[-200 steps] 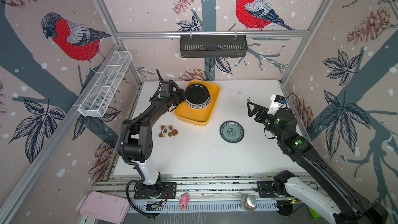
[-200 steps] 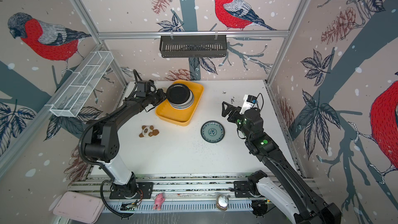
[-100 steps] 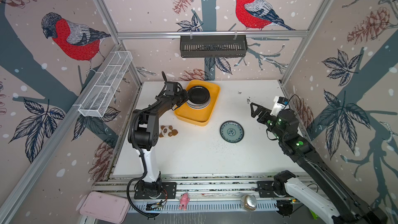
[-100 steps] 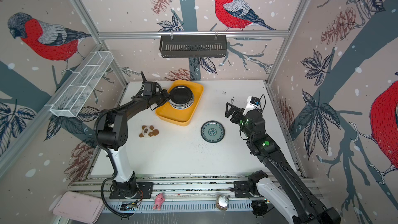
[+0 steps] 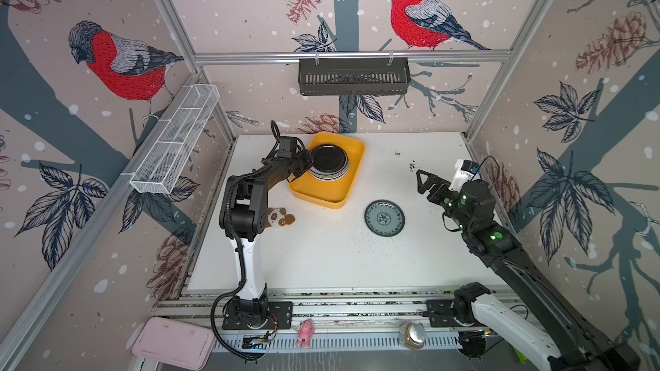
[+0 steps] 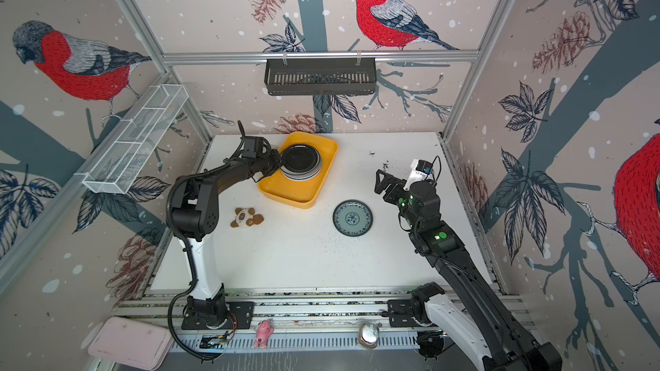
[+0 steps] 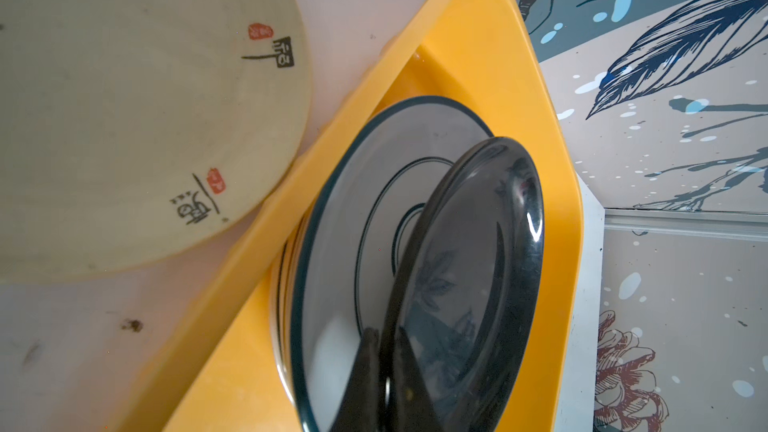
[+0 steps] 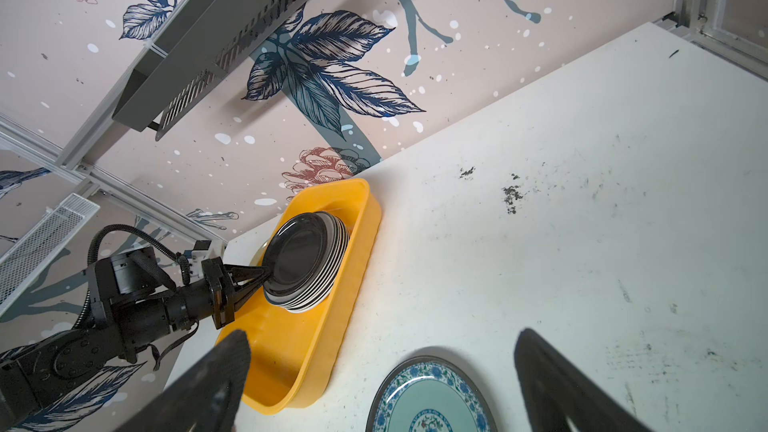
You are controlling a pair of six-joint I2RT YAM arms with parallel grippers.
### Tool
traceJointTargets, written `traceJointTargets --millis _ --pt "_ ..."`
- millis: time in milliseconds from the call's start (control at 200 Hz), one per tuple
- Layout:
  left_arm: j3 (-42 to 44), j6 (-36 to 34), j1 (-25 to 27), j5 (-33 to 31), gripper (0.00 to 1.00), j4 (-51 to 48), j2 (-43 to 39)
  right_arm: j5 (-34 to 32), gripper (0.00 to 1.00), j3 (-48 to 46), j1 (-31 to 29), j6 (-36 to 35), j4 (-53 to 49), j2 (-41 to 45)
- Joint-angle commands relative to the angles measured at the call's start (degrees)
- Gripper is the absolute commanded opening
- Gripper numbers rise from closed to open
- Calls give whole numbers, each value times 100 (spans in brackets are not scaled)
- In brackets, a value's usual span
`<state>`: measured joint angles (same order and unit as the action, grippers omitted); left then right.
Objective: Place the plates into the plastic bin on the countertop
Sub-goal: 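Lower the black plate flat onto the stack and open the left gripper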
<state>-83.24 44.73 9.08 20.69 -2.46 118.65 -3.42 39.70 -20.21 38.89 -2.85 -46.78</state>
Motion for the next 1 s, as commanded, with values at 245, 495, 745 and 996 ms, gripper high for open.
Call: traceJointTargets --millis 245,495,745,996 --pt "-179 9 -12 -239 2 -27 97 118 100 -25 66 41 271 -34" --pt "-226 -15 -12 -144 23 -44 141 168 100 -15 88 41 286 -68" --pt "-181 -138 -6 -135 34 -99 50 227 100 -18 105 57 320 -87" --pt "-24 -345 1 -270 64 -148 -312 289 100 -15 113 92 307 -68"
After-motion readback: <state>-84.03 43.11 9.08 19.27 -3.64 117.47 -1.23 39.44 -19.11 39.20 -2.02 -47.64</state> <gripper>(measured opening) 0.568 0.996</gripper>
